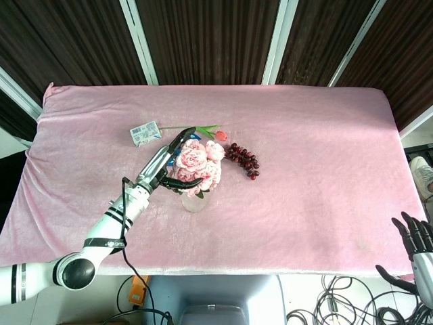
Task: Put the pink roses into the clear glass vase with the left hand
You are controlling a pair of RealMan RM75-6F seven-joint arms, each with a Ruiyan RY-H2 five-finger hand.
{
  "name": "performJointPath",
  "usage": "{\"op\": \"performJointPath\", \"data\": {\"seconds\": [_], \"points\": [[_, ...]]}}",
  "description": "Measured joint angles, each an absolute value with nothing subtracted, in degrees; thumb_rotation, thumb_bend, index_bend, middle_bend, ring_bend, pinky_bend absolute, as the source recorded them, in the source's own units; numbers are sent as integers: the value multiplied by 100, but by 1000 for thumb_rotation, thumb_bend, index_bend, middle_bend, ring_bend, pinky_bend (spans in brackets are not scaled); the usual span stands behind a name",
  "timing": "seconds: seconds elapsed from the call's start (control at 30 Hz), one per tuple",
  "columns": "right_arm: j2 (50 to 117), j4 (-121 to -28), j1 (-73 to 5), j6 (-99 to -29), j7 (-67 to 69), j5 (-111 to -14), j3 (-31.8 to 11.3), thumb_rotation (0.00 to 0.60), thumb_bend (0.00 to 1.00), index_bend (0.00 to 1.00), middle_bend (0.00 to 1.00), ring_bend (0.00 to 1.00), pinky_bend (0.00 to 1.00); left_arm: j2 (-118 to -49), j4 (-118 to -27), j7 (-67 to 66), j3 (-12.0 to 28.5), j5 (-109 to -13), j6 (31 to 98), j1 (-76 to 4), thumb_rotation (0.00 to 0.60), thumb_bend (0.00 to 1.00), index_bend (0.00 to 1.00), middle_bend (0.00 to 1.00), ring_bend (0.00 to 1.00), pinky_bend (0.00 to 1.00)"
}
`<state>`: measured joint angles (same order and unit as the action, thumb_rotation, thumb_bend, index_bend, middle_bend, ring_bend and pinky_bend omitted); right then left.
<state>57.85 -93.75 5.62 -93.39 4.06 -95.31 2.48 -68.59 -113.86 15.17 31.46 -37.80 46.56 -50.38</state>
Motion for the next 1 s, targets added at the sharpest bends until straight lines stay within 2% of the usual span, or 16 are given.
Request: {"op": "performJointPath", "data": {"seconds": [0.23, 0.33, 0.47, 0.57, 0.7, 0.87, 1.0], "points": [[5829, -9379, 548, -9280, 277, -9463, 230, 600, 300, 0, 0, 0, 0, -6343, -11851, 1669, 3011, -5075, 4709, -4407, 600, 201, 0, 0, 0, 0], [5866, -9407, 544, -9245, 155, -9410, 218, 600, 301, 0, 0, 0, 0, -6083, -11936, 1653, 2793, -5963, 4876, -4000, 600, 210, 0, 0, 0, 0], [5922, -9453, 520, -9119, -36, -9296, 202, 600, 301, 0, 0, 0, 0, -5827, -11699, 1552, 2191, -7512, 5420, -3264, 600, 226, 0, 0, 0, 0], [5982, -9495, 487, -9027, -208, -9199, 172, 600, 300, 0, 0, 0, 0, -5853, -11045, 1436, 1631, -8568, 6162, -2657, 600, 246, 0, 0, 0, 0], [6096, -9542, 440, -8964, -486, -9061, 88, 600, 300, 0, 0, 0, 0, -6190, -9744, 1376, 1105, -9201, 7118, -2053, 600, 270, 0, 0, 0, 0], [6224, -9591, 382, -8855, -766, -8795, -30, 600, 300, 0, 0, 0, 0, -6932, -7968, 1350, 575, -9314, 7596, -1525, 600, 273, 0, 0, 0, 0], [6297, -9612, 330, -8762, -937, -8655, -92, 600, 300, 0, 0, 0, 0, -7515, -7258, 1047, 314, -9290, 7763, -1285, 600, 276, 0, 0, 0, 0]]}}
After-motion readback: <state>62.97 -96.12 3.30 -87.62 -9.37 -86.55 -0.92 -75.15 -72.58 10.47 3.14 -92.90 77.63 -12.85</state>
